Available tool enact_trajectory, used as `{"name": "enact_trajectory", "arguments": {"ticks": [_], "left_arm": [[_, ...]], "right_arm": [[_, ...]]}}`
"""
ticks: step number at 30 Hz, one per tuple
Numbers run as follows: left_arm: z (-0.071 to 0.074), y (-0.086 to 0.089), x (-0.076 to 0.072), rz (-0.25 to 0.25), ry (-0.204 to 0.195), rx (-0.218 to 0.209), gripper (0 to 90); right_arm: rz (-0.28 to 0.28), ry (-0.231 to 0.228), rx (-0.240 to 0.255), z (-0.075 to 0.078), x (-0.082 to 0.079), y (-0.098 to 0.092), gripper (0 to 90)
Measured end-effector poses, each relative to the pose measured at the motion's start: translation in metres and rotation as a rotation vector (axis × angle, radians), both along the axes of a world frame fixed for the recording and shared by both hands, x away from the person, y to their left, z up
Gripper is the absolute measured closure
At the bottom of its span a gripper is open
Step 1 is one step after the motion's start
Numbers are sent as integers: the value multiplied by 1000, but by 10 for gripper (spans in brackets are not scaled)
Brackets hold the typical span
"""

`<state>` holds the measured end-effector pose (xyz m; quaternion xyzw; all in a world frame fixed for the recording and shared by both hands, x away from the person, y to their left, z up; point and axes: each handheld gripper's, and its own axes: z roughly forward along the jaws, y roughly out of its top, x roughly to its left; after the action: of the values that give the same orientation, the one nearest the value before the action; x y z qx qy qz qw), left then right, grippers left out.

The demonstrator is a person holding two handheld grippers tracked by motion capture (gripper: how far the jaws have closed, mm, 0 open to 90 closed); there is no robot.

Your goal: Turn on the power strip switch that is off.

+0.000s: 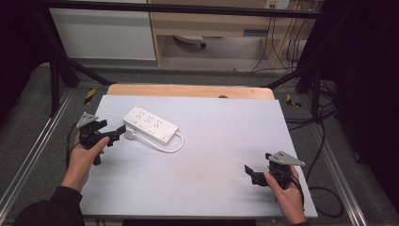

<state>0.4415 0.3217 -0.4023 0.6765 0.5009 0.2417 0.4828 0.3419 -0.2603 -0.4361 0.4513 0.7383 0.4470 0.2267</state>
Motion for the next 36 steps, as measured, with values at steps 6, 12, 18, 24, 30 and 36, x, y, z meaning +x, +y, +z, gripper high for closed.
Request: {"name": "enact_trajectory", "arguments": {"ticks": [6,12,18,24,30,36], "left_arm": [[5,-5,3,-9,-1,15,107],[9,-10,5,-17,-6,22,128],[13,-16,9,-30,-8,34,177],[16,-19,13,-29,-20,47,263],[19,-21,14,-24,-36,62,357],[21,-24,18,-35,-30,74,380]], "right_arm": [[-1,-2,0,0,0,0,23],[-1,-2,-1,0,-1,0,23],[-1,-1,1,1,-1,0,23],[-1,0,4,0,-1,0,23],[1,3,6,1,-1,0,23],[3,2,7,1,-1,0,23]]}}
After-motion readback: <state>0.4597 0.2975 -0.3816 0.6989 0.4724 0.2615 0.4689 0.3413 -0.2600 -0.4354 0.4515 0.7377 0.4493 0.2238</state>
